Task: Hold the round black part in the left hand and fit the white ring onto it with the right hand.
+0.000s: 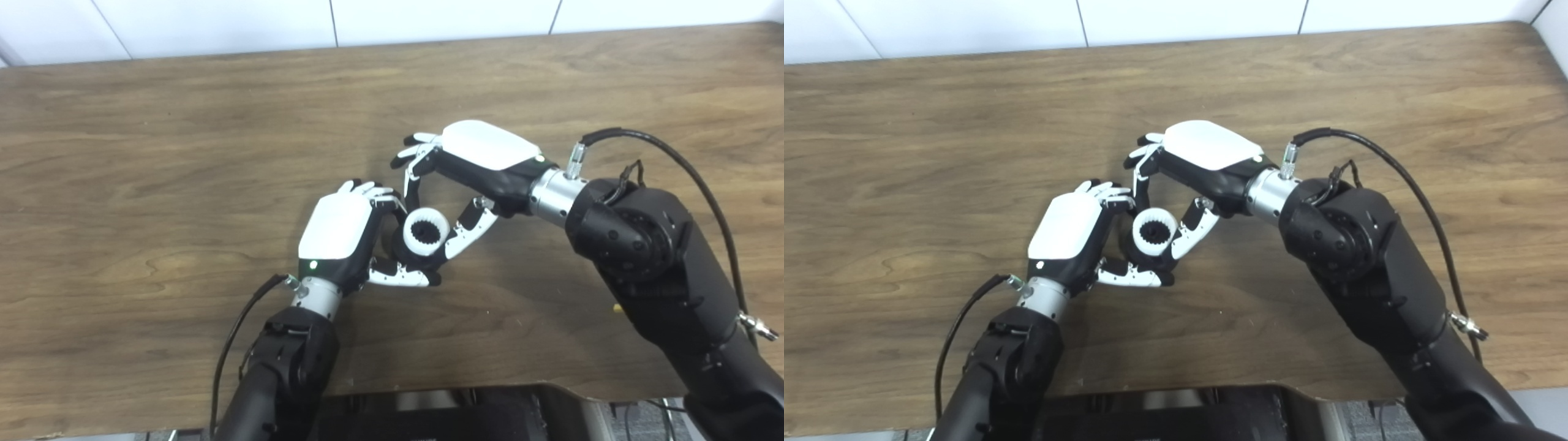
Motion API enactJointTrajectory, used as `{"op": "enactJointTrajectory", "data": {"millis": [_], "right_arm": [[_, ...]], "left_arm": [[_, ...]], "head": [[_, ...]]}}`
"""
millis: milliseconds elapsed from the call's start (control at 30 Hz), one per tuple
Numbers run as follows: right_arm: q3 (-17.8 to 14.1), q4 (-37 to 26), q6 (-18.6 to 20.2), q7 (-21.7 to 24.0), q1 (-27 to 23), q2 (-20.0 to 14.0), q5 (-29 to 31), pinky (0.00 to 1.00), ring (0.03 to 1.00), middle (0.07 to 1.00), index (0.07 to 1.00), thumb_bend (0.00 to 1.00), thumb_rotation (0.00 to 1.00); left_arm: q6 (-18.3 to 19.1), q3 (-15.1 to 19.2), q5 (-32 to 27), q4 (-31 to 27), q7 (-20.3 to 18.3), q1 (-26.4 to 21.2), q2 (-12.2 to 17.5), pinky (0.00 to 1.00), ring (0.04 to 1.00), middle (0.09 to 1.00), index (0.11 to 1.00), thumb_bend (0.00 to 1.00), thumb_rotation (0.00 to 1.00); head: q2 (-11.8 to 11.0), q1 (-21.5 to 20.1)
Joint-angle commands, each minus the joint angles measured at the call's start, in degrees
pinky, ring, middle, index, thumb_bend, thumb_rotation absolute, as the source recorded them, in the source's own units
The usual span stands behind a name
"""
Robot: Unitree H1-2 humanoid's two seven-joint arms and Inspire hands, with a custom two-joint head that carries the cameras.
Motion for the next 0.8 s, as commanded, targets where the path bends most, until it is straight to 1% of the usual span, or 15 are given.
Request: {"op": "enactJointTrajectory", "data": {"millis": [0, 300, 633, 767], "right_arm": [[-0.5, 0.0, -1.2, -1.7, -1.2, 0.5, -0.4, 0.90, 0.953, 0.861, 0.484, 0.52, 0.14], [-0.7, 1.6, -2.4, -3.0, -1.0, 0.5, -0.6, 0.89, 0.951, 0.863, 0.484, 0.52, 0.14], [-1.1, 2.9, -4.0, -4.5, -0.3, 0.3, -1.0, 0.86, 0.942, 0.855, 0.484, 0.52, 0.14], [-1.1, 3.3, -4.5, -5.2, 0.0, 0.4, -1.2, 0.84, 0.934, 0.848, 0.484, 0.52, 0.14]], "left_arm": [[0.1, -0.6, 0.0, 0.0, -1.3, 0.2, -0.4, 0.95, 0.875, 0.789, 0.481, 0.53, 0.05], [0.0, -0.6, 0.1, -0.3, -1.0, 0.3, -0.5, 0.94, 0.868, 0.785, 0.481, 0.53, 0.05], [0.5, -0.8, 0.5, -0.9, -1.8, 0.4, -0.7, 0.95, 0.876, 0.787, 0.482, 0.53, 0.05], [0.3, -0.9, 0.9, -0.8, -1.5, 0.3, -0.6, 0.94, 0.872, 0.784, 0.481, 0.53, 0.05]], "head": [[0.0, 0.0], [0.1, 0.1], [0.5, 0.3], [0.5, 0.3]]}}
